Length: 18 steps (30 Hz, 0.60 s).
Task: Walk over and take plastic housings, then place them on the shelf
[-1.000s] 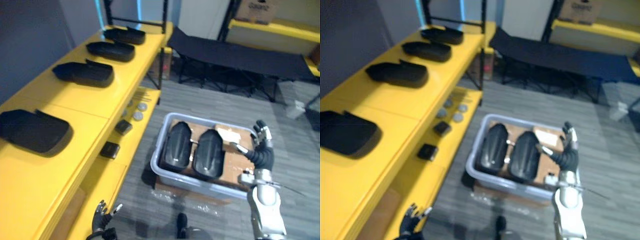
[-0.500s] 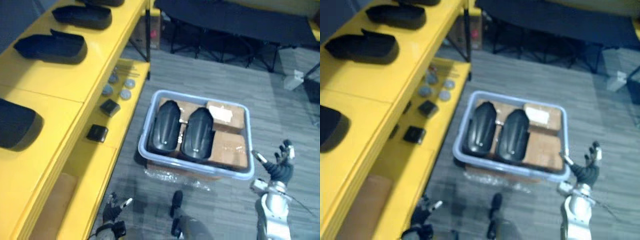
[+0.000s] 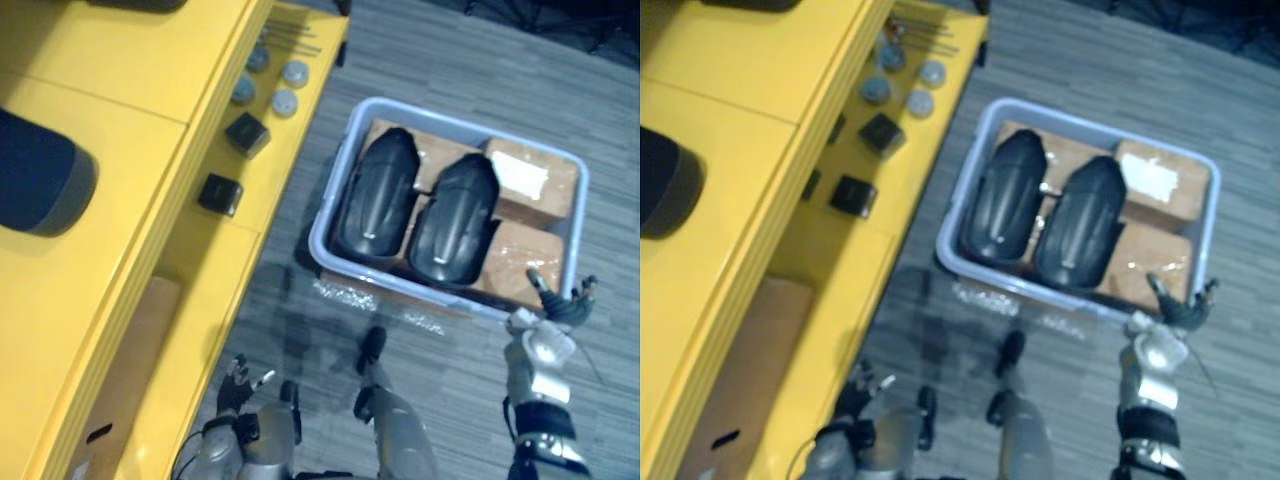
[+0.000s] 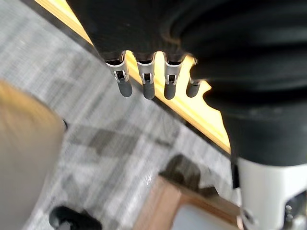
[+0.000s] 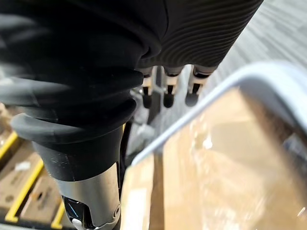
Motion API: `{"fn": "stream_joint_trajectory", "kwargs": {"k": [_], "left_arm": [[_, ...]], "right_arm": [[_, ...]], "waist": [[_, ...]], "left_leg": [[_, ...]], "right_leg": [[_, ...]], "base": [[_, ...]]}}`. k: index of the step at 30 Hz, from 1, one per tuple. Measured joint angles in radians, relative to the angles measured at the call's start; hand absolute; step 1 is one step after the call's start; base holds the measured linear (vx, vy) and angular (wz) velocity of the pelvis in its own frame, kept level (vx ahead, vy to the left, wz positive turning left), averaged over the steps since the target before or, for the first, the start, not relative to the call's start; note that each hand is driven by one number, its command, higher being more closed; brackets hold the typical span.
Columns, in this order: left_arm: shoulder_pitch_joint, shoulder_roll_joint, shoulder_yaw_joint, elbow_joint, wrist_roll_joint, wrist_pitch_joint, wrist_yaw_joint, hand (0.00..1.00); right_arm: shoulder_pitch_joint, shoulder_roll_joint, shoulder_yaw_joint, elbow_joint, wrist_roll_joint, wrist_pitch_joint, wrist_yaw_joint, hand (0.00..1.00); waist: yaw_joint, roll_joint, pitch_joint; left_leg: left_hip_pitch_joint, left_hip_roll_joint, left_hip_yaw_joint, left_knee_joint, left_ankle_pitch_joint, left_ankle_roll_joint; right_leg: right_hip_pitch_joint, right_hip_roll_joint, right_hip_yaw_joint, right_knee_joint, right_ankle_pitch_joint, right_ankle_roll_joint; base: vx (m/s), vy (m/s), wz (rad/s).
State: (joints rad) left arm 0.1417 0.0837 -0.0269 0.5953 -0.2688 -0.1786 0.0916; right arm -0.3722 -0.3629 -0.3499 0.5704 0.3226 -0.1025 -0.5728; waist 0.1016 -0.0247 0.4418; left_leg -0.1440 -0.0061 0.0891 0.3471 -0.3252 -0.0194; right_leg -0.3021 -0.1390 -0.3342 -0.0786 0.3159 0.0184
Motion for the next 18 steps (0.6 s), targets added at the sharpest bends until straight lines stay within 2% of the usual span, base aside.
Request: {"fn": "stream_joint_trajectory", "kwargs": {"k": [4, 10, 12, 18], "left_arm": [[-0.013, 0.024, -0.035, 0.023, -0.008, -0.019, -0.018, 0.00], [-0.028, 0.028, -0.040, 0.041, -0.010, -0.034, -0.027, 0.00], [-0.029, 0.029, -0.049, 0.044, -0.010, -0.038, -0.028, 0.00], [-0.035, 0.039, -0.065, 0.045, -0.047, -0.038, -0.027, 0.00]], "right_arm": [[-0.086, -0.084, 0.033, 0.077, 0.000, 0.000, 0.008, 0.00], [-0.160, -0.111, 0.076, 0.165, 0.008, 0.002, 0.033, 0.00], [-0.169, -0.119, 0.087, 0.168, 0.008, 0.022, 0.059, 0.00], [-0.221, -0.172, 0.120, 0.284, 0.008, 0.142, 0.136, 0.00]], "waist": [[0.003, 0.016, 0.021], [0.005, 0.020, 0.030], [0.005, 0.020, 0.030], [0.006, 0.023, 0.032]], "left_leg": [[-0.039, -0.019, -0.022, 0.046, -0.013, 0.020], [-0.072, -0.026, -0.027, 0.080, -0.022, 0.029], [-0.072, -0.028, -0.027, 0.081, -0.022, 0.029], [-0.090, -0.027, -0.028, 0.091, -0.025, 0.029]], "right_leg": [[-0.014, -0.019, -0.001, 0.009, 0.005, 0.006], [-0.046, -0.028, 0.004, 0.041, 0.005, 0.006], [-0.047, -0.029, 0.006, 0.044, 0.004, 0.006], [-0.067, -0.031, 0.007, 0.062, 0.000, 0.001]], "base": [[-0.01, 0.073, 0.11], [-0.01, 0.031, 0.03], [0.00, 0.000, 0.00], [-0.01, -0.005, 0.00]]}}
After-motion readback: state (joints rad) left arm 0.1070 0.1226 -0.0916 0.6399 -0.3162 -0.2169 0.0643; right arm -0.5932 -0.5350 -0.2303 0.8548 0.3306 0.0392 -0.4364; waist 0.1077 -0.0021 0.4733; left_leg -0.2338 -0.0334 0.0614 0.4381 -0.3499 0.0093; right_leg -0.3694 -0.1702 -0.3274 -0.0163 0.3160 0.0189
